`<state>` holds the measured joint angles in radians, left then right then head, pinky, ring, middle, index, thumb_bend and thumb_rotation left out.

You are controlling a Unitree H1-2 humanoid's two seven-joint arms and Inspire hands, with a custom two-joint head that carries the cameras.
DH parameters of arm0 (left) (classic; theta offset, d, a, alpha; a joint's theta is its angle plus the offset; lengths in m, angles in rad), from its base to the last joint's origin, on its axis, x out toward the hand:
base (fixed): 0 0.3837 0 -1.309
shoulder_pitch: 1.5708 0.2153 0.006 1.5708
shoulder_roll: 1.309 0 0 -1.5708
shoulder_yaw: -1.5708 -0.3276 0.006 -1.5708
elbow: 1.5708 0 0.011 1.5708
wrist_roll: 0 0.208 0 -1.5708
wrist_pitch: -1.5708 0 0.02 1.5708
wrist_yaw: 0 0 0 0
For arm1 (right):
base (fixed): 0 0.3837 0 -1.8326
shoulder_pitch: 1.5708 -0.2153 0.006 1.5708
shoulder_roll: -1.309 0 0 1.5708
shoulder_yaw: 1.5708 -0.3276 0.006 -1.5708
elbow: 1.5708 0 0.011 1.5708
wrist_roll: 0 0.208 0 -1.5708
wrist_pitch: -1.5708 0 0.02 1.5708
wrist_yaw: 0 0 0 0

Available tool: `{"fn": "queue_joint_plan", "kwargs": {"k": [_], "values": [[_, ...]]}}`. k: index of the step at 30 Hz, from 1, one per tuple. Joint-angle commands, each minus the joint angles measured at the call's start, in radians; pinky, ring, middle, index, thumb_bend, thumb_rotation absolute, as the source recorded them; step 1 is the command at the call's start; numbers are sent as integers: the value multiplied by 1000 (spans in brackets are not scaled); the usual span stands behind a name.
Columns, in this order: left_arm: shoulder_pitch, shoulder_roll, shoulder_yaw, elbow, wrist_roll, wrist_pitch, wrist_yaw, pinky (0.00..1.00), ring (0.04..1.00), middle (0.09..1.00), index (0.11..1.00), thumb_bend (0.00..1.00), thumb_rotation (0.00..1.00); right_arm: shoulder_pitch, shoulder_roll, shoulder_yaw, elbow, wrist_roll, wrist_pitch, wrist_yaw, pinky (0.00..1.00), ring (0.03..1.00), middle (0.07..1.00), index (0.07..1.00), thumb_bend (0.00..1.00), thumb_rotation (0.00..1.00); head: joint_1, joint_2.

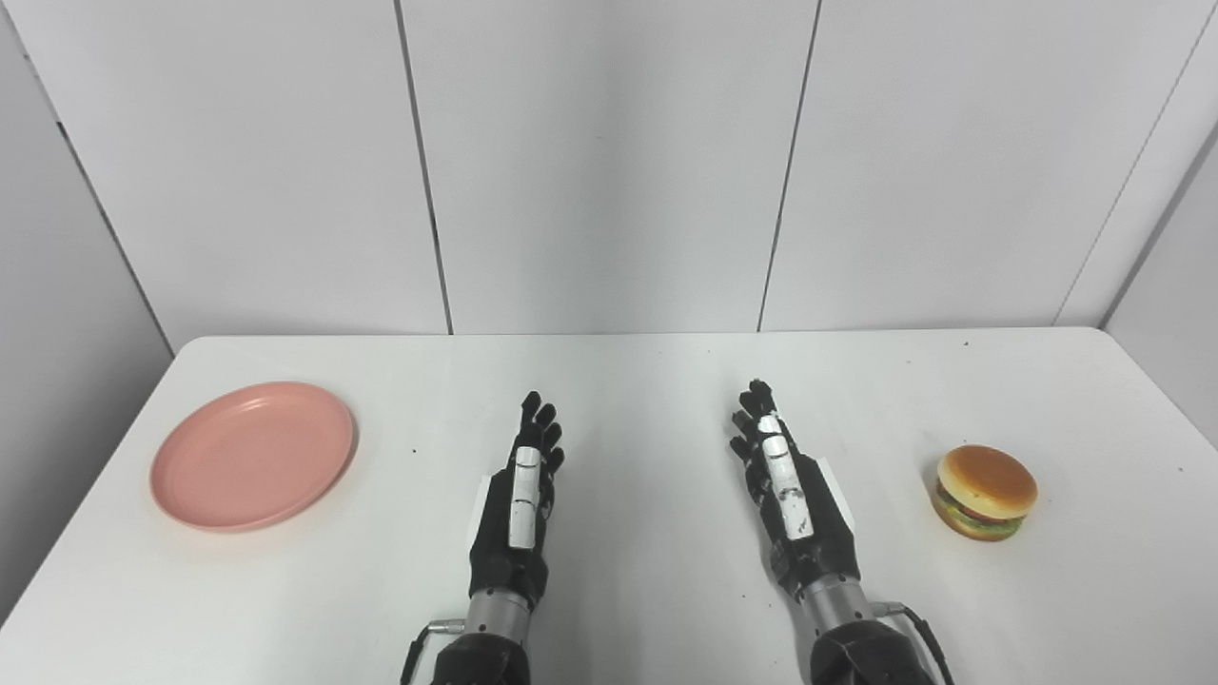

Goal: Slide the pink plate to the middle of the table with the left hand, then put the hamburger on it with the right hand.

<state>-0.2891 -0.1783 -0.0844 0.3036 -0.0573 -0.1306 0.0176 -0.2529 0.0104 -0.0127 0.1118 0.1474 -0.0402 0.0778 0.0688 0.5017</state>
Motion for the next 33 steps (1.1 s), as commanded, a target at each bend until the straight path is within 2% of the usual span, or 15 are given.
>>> {"fn": "queue_joint_plan", "kwargs": {"k": [1,4,5,8,9,13,15,18,20,22,25,28,33], "values": [[44,18,13,48,9,-33,-1,1000,1000,1000,1000,724,1000,-33,-4,-2,-22,2,-23,7,1000,1000,1000,1000,549,924,39,-9],[41,15,15,40,20,-52,13,1000,1000,1000,1000,725,1000,-28,-9,-8,-23,4,-24,6,1000,1000,1000,1000,554,919,79,-21],[35,10,20,24,14,-49,18,1000,1000,1000,1000,723,1000,-26,-13,-10,-21,7,-27,9,1000,1000,1000,1000,561,918,112,-32],[16,5,30,-15,3,-24,28,1000,1000,1000,1000,730,1000,-32,-18,-20,7,28,-47,22,1000,1000,1000,1000,597,897,144,-46],[7,9,35,-29,7,-22,33,1000,1000,1000,1000,734,1000,-38,-19,-23,23,42,-50,33,1000,1000,1000,1000,603,892,181,-60],[-14,42,60,-101,21,-10,37,1000,1000,1000,1000,732,1000,-42,-28,-35,43,81,-43,57,1000,1000,1000,1000,626,887,233,-80],[-27,60,86,-150,15,9,51,1000,1000,994,990,750,1000,-40,-30,-47,55,77,-70,50,1000,1000,1000,1000,598,891,258,-91],[-40,103,114,-256,31,124,63,1000,1000,999,997,795,1000,-37,-25,-59,54,68,-83,33,1000,1000,1000,1000,571,904,296,-104],[-54,126,138,-285,27,151,72,1000,1000,977,977,776,1000,-35,-22,-63,50,65,-83,30,1000,1000,1000,1000,552,907,312,-110],[-80,146,170,-296,23,171,90,1000,984,962,964,759,1000,-34,-22,-67,48,65,-84,29,1000,1000,1000,1000,540,909,329,-113],[-116,167,211,-293,48,188,135,969,900,894,905,774,1000,-29,-22,-72,32,59,-66,19,1000,1000,994,996,529,892,350,-111],[-150,198,261,-269,33,168,161,860,832,830,834,766,1000,-16,-29,-64,-12,48,-28,14,1000,1000,995,998,524,921,359,-110],[-191,249,336,-233,11,139,182,805,766,767,761,794,1000,-12,-32,-63,-44,52,-5,9,1000,1000,1000,1000,487,919,369,-107]]}}
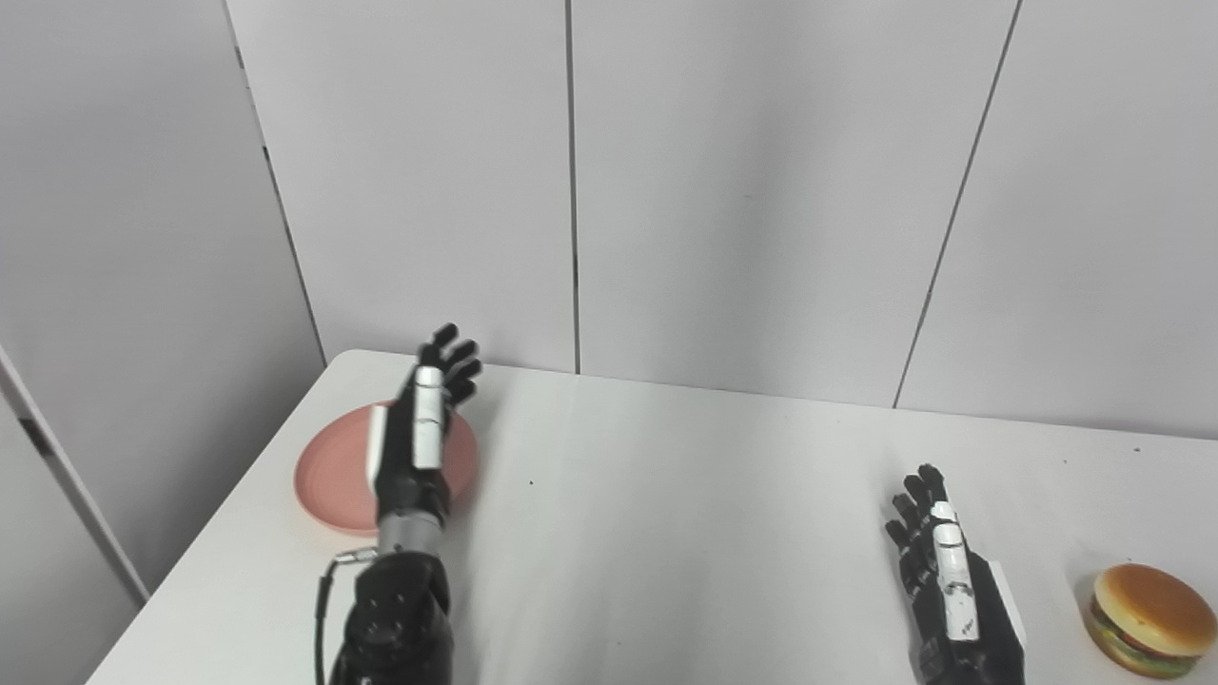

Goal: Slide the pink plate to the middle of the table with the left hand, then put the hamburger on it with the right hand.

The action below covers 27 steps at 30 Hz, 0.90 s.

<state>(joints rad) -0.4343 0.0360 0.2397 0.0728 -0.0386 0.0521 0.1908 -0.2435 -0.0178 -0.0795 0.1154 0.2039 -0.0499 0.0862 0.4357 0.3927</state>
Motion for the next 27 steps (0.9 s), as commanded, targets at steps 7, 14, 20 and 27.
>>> {"fn": "queue_joint_plan", "kwargs": {"k": [7,14,20,27], "values": [[-70,138,78,66,-21,-58,11,697,720,728,719,784,1000,-13,-7,9,-81,-2,35,-3,1000,1000,1000,1000,471,924,11,1],[-71,223,114,171,-13,-131,26,707,703,705,698,782,1000,-8,-11,14,-109,-4,58,0,1000,1000,1000,1000,456,934,22,3],[-74,289,134,271,-34,-166,18,673,684,694,692,789,1000,-9,-6,14,-127,-2,78,-9,1000,1000,1000,1000,464,919,25,4],[-84,331,142,411,-49,-223,20,728,694,693,696,802,1000,-4,0,22,-146,-12,91,-20,1000,1000,1000,1000,450,940,27,-16]]}}
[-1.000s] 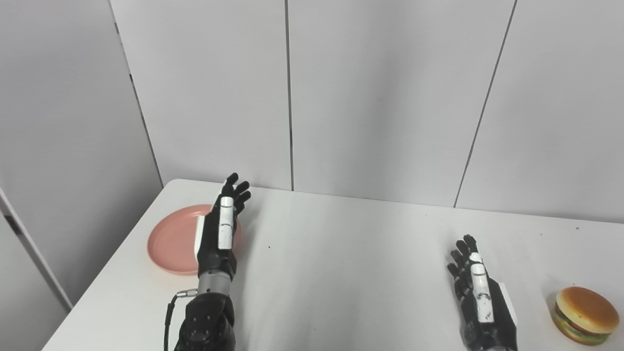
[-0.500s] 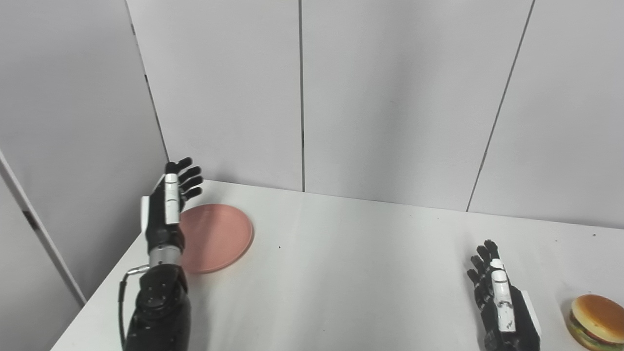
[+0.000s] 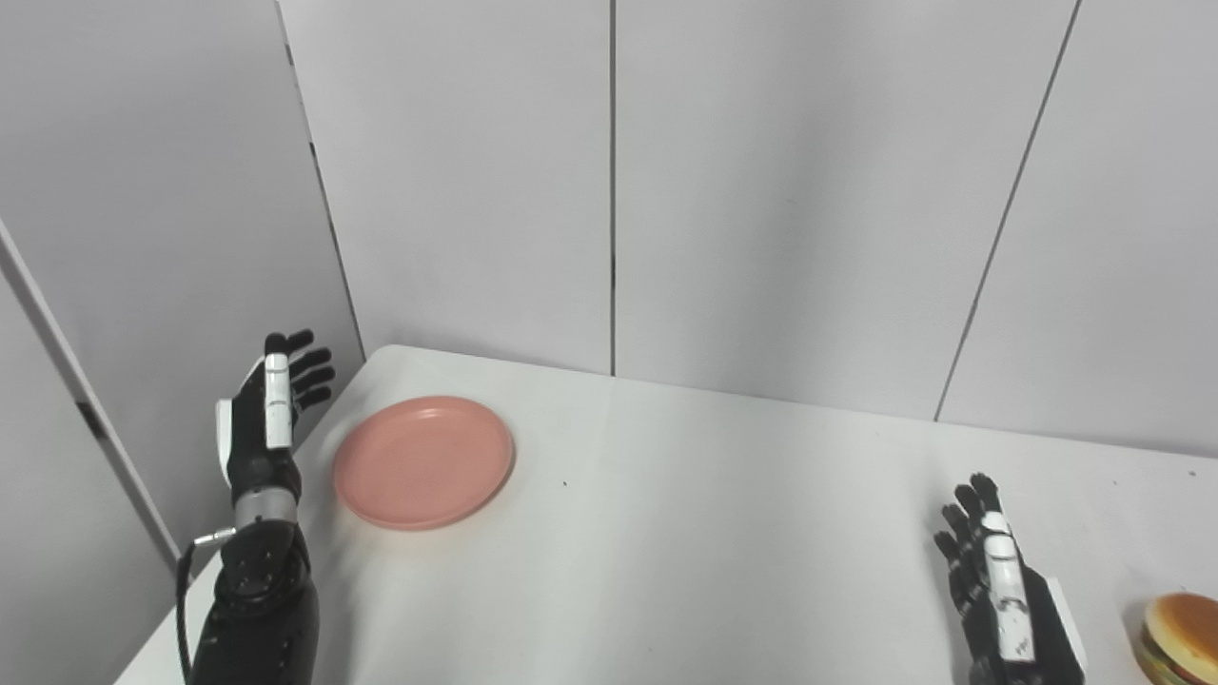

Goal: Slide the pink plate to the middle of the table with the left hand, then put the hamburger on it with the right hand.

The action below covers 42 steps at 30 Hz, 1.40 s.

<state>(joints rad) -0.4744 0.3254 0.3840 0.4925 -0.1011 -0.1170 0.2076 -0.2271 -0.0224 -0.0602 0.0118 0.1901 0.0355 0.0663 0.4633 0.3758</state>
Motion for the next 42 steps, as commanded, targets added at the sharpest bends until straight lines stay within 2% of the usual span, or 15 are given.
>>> {"fn": "queue_joint_plan", "kwargs": {"k": [1,6,9,11,15,18,20,27,33,37,42], "values": [[-47,43,-3,16,13,-56,8,751,696,695,693,802,1000,-21,3,2,-36,2,-2,3,1000,1000,1000,1000,452,927,-1,0],[-57,46,-9,102,-3,-81,1,805,725,715,709,795,1000,-17,6,1,-44,1,8,-4,1000,1000,1000,1000,459,879,3,-2],[-58,44,-10,135,-32,-96,-29,907,804,784,778,789,1000,-13,-3,10,-56,-8,15,3,1000,1000,1000,1000,455,924,5,-2],[-57,43,-15,154,-47,-106,-51,931,830,815,810,788,1000,-12,0,9,-58,-8,14,-3,1000,1000,1000,1000,441,921,7,-1],[-63,33,-25,198,-83,-132,-95,906,852,832,829,791,1000,-10,3,10,-64,-9,12,-9,1000,1000,1000,1000,429,924,6,-2],[-61,24,-42,204,-82,-124,-101,964,883,853,854,824,1000,-8,0,14,-75,-10,27,-9,1000,1000,1000,1000,417,938,6,-2],[-61,19,-54,211,-72,-123,-95,968,888,855,858,831,1000,-10,-3,15,-76,-13,33,-9,1000,1000,1000,1000,413,951,8,-5],[-104,-9,-85,345,-65,-216,-95,964,885,853,861,829,1000,-13,-8,12,-61,-4,11,-1,1000,1000,1000,1000,401,942,9,-6],[-122,-34,-99,372,-77,-220,-102,969,896,863,863,849,1000,-12,-10,13,-72,-7,30,-6,1000,1000,1000,1000,405,945,6,-7],[-143,-60,-97,399,-100,-201,-113,985,898,862,863,850,1000,-16,-10,10,-64,0,17,-3,1000,1000,1000,1000,413,955,6,-8],[-158,-81,-103,431,-101,-219,-107,989,893,856,856,843,1000,-17,-12,11,-64,5,20,-2,1000,1000,1000,1000,419,944,5,-10]]}}
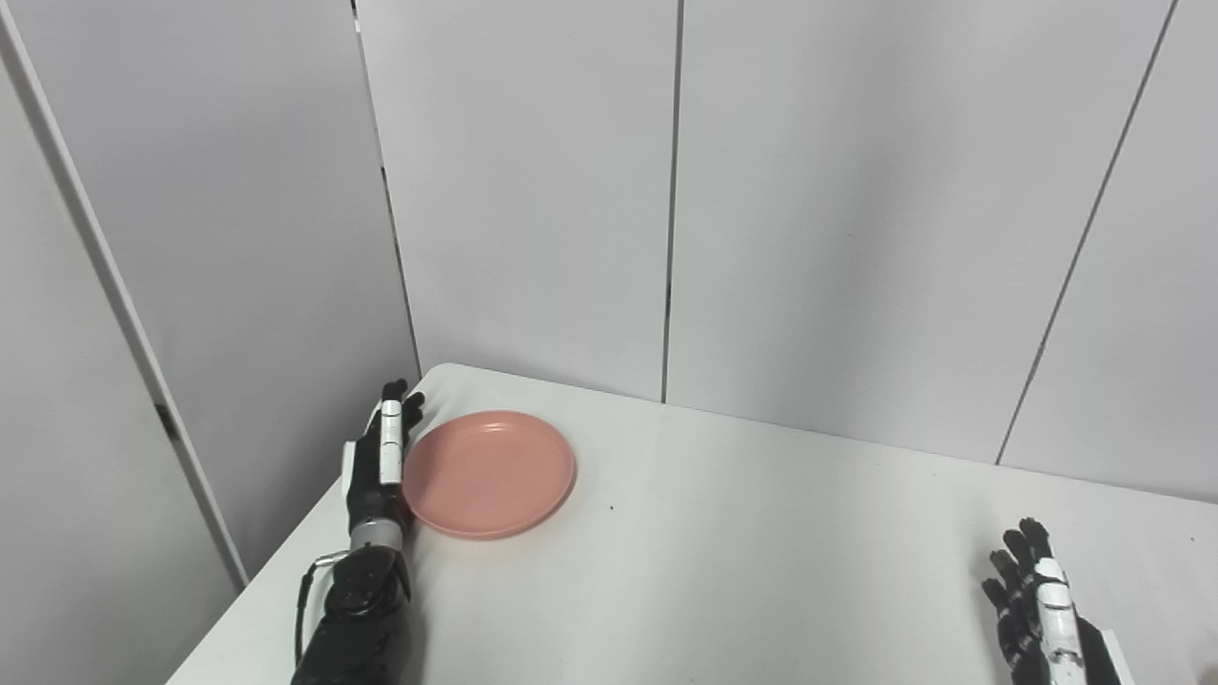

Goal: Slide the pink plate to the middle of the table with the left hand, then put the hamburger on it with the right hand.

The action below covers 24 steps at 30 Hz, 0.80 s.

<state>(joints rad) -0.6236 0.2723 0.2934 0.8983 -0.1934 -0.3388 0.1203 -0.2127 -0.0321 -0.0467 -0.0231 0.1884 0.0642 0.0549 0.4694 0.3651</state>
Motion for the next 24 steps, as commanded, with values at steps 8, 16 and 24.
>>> {"fn": "queue_joint_plan", "kwargs": {"k": [8,16,24], "values": [[-13,-48,-7,42,-34,8,-48,949,881,851,848,856,1000,-29,1,2,-46,4,7,5,1000,1000,1000,1000,389,940,-17,6],[17,-95,0,-31,-88,33,-112,883,866,855,857,853,1000,-36,15,-3,-14,18,-31,9,1000,1000,1000,1000,354,978,-68,16],[60,-151,-25,-120,-144,60,-204,824,841,832,840,863,1000,-47,5,2,56,15,-96,40,1000,1000,1000,1000,359,997,-127,34]]}}
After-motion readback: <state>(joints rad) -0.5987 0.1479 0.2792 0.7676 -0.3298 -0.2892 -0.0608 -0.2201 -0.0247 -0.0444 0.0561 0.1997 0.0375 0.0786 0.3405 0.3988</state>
